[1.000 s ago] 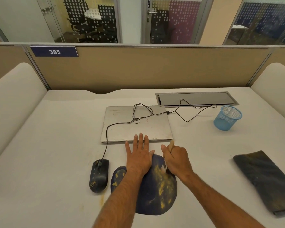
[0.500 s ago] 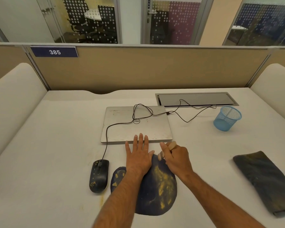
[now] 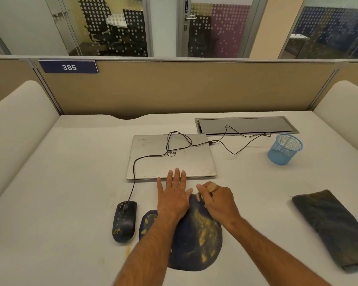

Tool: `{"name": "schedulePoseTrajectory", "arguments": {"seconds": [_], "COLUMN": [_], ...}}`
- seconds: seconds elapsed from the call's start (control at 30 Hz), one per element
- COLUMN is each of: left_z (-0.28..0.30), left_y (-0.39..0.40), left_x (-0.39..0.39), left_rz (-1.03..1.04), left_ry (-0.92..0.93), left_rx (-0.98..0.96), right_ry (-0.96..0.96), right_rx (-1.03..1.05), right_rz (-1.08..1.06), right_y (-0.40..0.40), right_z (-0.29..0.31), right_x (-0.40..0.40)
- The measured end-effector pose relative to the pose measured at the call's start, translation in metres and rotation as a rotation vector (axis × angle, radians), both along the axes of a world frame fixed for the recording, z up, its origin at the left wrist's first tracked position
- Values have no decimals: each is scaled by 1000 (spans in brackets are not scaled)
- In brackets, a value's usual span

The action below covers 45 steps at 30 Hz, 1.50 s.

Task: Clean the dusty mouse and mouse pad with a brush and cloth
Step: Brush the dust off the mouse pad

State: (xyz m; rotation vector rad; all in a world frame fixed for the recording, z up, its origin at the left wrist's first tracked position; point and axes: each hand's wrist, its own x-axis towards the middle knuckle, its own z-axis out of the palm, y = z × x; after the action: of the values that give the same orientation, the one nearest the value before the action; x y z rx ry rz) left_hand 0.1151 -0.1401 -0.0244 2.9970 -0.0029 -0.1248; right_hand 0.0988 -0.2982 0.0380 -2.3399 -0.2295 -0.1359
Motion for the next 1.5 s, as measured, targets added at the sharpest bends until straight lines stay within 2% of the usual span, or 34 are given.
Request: {"name": "schedulePoseTrajectory", "arguments": {"seconds": [0.13,0.33,0.47,0.57,0.67,0.73,0.9,1.0,1.07,1.17,1.23,1.4,1.5], "left_z": [0,-3,-5,-5,-5,-5,-3,-3,-3,-4,-5,-8,-8], "left_y": [2,1,1,0,1,0,-1,0,-1,-1,-1,0,0], "left_x": [1,1,0,1,0,-1,-2,-1,-1,-1,-2,-2,-2], "left_rz": [-14,-13,-12,-9,-6,-3,0,4,8,12,18,38,45], "left_ry": [0,-24,-34,-32,-37,-43,-43,-39,-38,-44,-54,-51,-55], "left_rx": [23,47,62,71,72,71,71,62,63,65,65,68,75], "right_ry": [13,-134,-34,38,-12,-45,49,-22,-65,46,117,31,37], "right_rx": [-24,95,-1,8,86,58,20,105,87,-23,-21,85,12], "right_rz": [-24,-33,-3,-29,-71,-48,-31,-82,-64,-3,-8,-93,-33], "right_y": [-2,-1,-1,-2,-2,-2,-1,0,0,1,1,1,2], "right_z": [-3,0,-7,-9,-5,-5,-8,-5,-3,-5,-7,-2,-3], "right_x": [-1,-2,-6,-9,-10,-11,-16,-15,-15,-16,-17,-16,-17]}}
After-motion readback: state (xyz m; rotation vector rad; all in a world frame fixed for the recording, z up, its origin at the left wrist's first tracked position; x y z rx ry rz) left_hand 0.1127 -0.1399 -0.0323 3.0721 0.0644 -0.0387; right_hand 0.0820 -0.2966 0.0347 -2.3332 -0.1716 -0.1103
